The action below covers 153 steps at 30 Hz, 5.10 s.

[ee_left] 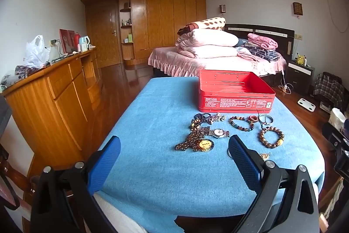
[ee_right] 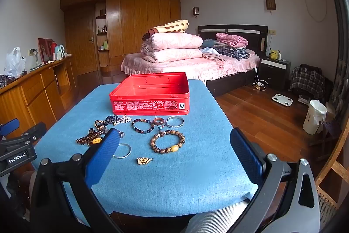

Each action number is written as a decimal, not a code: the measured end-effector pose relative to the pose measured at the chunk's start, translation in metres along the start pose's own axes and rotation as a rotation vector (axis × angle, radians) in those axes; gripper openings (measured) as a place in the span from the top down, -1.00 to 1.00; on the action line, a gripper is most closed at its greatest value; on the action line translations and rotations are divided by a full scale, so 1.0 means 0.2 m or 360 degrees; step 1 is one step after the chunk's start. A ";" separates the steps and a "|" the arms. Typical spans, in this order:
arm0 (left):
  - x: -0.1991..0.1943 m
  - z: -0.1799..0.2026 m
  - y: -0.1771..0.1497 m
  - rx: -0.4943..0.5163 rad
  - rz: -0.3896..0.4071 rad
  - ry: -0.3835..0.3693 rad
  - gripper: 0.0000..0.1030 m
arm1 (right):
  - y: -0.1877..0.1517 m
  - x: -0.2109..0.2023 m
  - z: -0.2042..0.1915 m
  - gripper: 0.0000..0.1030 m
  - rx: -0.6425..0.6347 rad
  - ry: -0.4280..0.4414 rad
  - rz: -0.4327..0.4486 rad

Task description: Organize jewelry

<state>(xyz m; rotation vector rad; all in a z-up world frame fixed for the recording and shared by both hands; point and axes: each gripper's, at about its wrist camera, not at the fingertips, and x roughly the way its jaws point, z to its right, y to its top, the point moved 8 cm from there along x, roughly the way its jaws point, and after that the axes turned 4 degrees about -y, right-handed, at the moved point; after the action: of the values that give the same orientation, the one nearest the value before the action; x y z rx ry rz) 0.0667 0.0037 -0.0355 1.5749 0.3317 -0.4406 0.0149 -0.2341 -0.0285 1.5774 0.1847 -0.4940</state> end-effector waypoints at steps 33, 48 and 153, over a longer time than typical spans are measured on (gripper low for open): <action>-0.02 0.01 0.03 0.0009 0.0024 -0.0001 -0.89 | 0.01 -0.01 -0.01 -0.91 -0.0003 0.0004 0.0007; -0.03 0.01 0.03 0.0007 0.0027 0.0000 -0.89 | 0.02 -0.05 -0.04 -0.91 -0.0002 0.0005 0.0015; 0.84 -0.02 -0.15 -0.0003 -0.0736 -0.0193 -0.77 | -0.21 0.81 -0.12 -0.91 -0.0014 0.0217 -0.0817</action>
<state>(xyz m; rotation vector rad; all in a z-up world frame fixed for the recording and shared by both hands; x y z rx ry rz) 0.2014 -0.0005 -0.1415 1.4580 0.6053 -0.8880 0.1463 -0.2358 -0.1346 1.5519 0.7056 -0.7794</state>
